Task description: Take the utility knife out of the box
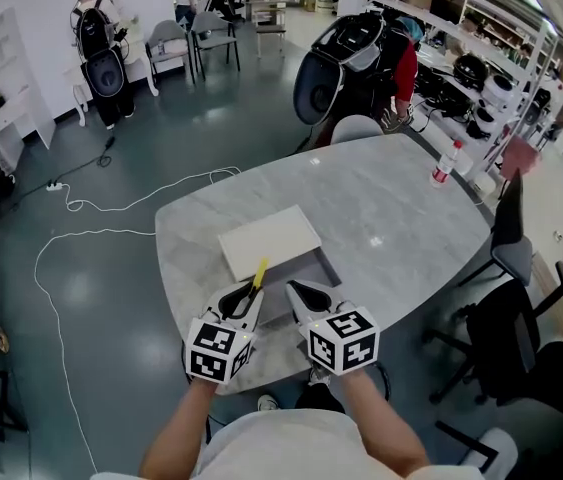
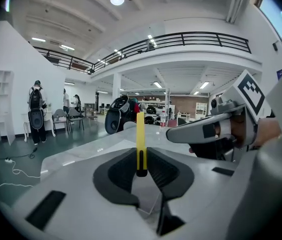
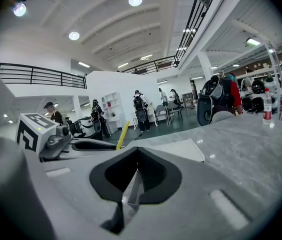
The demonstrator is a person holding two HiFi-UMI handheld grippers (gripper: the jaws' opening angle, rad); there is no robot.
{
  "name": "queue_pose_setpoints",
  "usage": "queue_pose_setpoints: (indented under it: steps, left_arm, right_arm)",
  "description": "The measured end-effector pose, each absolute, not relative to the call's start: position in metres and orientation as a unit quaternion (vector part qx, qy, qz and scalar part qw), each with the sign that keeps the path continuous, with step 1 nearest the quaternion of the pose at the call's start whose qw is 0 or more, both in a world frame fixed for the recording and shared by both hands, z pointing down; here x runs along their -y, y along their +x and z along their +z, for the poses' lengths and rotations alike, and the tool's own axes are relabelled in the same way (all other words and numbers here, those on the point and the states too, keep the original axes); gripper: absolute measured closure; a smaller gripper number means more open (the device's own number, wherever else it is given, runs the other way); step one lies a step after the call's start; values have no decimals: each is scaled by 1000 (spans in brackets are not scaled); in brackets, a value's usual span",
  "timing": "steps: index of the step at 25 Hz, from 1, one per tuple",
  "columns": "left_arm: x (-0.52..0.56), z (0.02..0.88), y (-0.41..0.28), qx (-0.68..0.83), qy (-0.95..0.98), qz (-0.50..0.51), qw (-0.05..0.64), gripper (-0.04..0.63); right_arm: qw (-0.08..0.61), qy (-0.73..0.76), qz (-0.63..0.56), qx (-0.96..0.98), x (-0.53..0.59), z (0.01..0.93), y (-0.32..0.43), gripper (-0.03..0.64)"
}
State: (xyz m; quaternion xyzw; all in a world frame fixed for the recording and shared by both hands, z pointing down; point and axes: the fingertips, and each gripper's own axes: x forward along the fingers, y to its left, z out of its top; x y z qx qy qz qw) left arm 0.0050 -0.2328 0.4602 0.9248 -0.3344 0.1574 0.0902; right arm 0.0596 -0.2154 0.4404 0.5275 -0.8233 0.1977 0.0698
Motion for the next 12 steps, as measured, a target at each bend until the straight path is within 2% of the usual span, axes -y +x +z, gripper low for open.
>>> queue_pose_setpoints:
  steps: [12]
  left_arm:
    - [234,463,7,333,925,157,93,534]
  right_arm:
    - [72,528,198,822,217,441,62,612]
